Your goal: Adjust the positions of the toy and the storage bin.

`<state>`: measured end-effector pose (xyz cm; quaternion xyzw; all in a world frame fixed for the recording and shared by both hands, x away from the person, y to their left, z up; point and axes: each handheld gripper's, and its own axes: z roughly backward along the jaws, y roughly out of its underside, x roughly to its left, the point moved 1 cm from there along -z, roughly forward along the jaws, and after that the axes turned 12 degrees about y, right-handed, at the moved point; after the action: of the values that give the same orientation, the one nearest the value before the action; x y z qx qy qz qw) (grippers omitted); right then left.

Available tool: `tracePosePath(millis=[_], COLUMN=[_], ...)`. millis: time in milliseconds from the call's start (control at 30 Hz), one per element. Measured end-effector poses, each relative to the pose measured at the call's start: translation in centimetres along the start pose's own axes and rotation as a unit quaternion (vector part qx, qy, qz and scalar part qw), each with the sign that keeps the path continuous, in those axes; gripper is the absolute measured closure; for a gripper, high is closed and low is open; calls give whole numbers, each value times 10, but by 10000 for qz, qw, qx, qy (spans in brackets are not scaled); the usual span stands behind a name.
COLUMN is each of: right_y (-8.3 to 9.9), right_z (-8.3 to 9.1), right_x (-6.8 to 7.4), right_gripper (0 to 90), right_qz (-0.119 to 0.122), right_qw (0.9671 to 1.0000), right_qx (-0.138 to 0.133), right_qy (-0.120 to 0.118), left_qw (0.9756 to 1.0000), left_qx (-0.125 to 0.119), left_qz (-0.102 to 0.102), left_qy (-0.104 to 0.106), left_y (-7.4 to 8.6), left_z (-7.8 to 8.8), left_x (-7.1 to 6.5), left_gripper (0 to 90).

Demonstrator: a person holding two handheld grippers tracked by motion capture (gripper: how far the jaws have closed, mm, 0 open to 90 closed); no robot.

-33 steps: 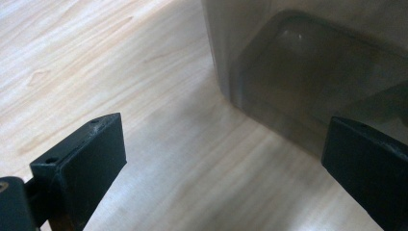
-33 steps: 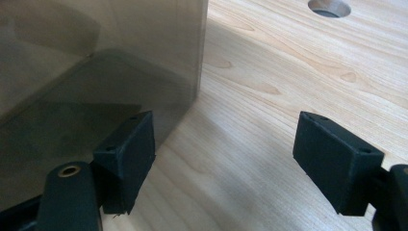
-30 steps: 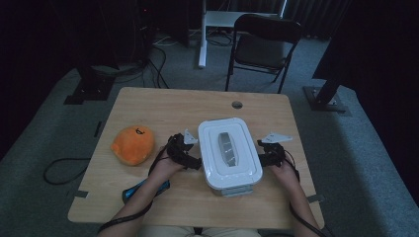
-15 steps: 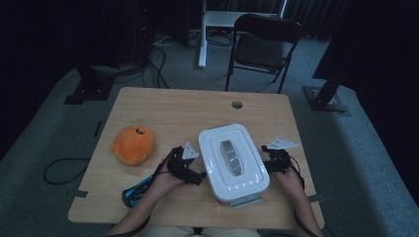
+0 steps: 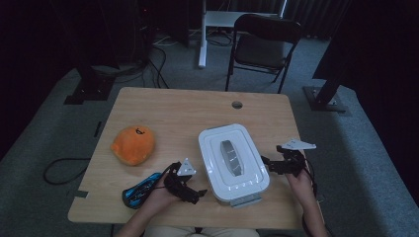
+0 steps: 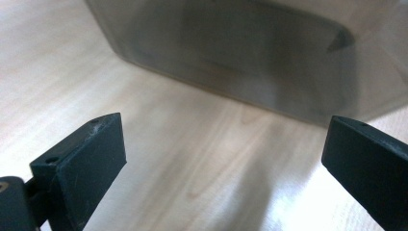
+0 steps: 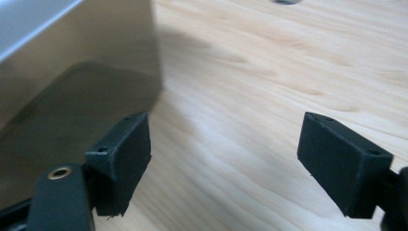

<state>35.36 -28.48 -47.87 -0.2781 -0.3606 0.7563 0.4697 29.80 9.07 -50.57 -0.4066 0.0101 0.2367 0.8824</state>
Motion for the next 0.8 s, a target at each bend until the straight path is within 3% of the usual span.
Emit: tracePosePath(millis=[67,167,333,400,567,667,800], right_y=[-4,-10,-25,-32,-48,-56,-65], right_z=[5,14,37,46,62,71,80], right_x=[-5,-9,-2,5,29,46,69], right_gripper=[172,171,140,138,134,118,118], right_qz=[-127,-281,-425,-452,-285,-82,5], right_qw=[9997,9991,9986,9985,9990,9982,9964], right_qx=[82,61,-261,-297,-317,-410,-474], right_qy=[192,303,191,58,-102,-422,-708], left_qw=[9999,9996,9992,9993,9984,9981,9981], left_qx=[104,248,350,328,346,373,370], left_qz=[-22,-76,-181,-143,-448,-495,-489], left_qy=[120,121,33,72,-29,-71,-78], left_y=[5,13,21,21,23,23,23], left_z=[-5,-10,-13,-13,-17,-18,-18], left_x=[-2,-5,-5,-6,-10,-10,-10], left_gripper=[22,22,23,23,23,23,23])
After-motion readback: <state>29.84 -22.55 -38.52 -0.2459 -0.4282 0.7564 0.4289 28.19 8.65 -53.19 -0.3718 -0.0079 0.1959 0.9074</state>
